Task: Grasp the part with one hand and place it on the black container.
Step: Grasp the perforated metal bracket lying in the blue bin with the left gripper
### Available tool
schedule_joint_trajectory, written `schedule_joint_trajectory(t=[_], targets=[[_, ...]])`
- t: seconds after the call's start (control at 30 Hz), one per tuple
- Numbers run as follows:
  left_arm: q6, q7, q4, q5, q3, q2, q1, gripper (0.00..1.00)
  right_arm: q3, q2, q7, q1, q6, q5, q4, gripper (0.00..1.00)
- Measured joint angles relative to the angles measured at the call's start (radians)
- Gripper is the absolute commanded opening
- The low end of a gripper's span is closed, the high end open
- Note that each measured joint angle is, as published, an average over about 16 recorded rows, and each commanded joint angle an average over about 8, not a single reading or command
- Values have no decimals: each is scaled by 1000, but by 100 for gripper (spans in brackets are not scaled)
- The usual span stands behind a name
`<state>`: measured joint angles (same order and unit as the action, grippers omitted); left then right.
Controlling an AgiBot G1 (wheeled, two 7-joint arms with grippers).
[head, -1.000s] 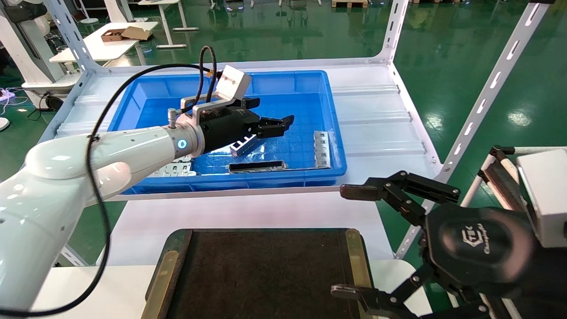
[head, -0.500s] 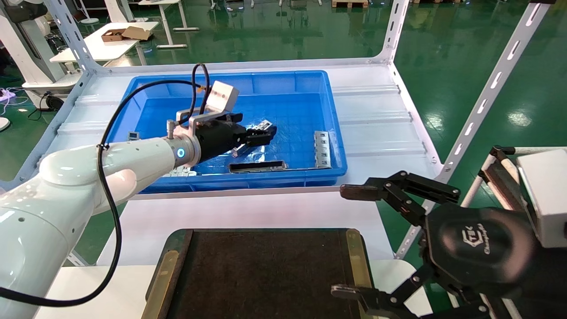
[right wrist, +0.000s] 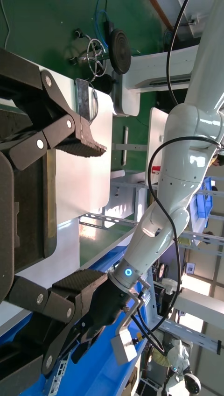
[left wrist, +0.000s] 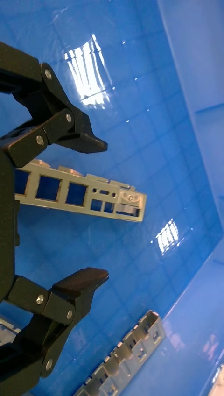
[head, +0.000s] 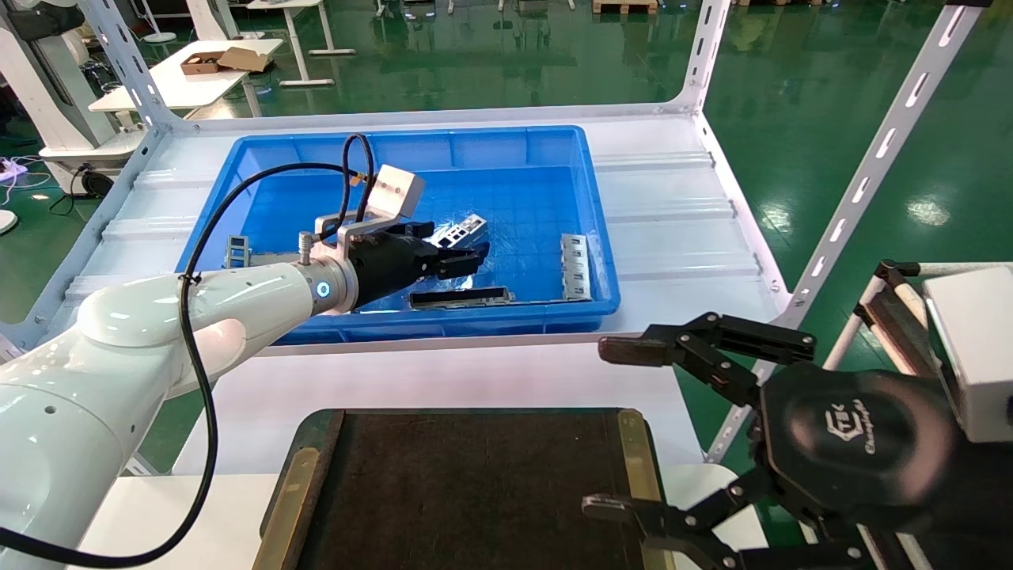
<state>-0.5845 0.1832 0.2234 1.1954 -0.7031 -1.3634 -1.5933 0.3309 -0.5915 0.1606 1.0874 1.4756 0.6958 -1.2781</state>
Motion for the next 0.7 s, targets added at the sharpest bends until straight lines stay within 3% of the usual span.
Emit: schedule_joint_trajectory(t=[0.7], targets=[[22, 67, 10, -76, -100, 0, 2, 0, 1, 0, 0, 0, 0, 0, 0, 0]])
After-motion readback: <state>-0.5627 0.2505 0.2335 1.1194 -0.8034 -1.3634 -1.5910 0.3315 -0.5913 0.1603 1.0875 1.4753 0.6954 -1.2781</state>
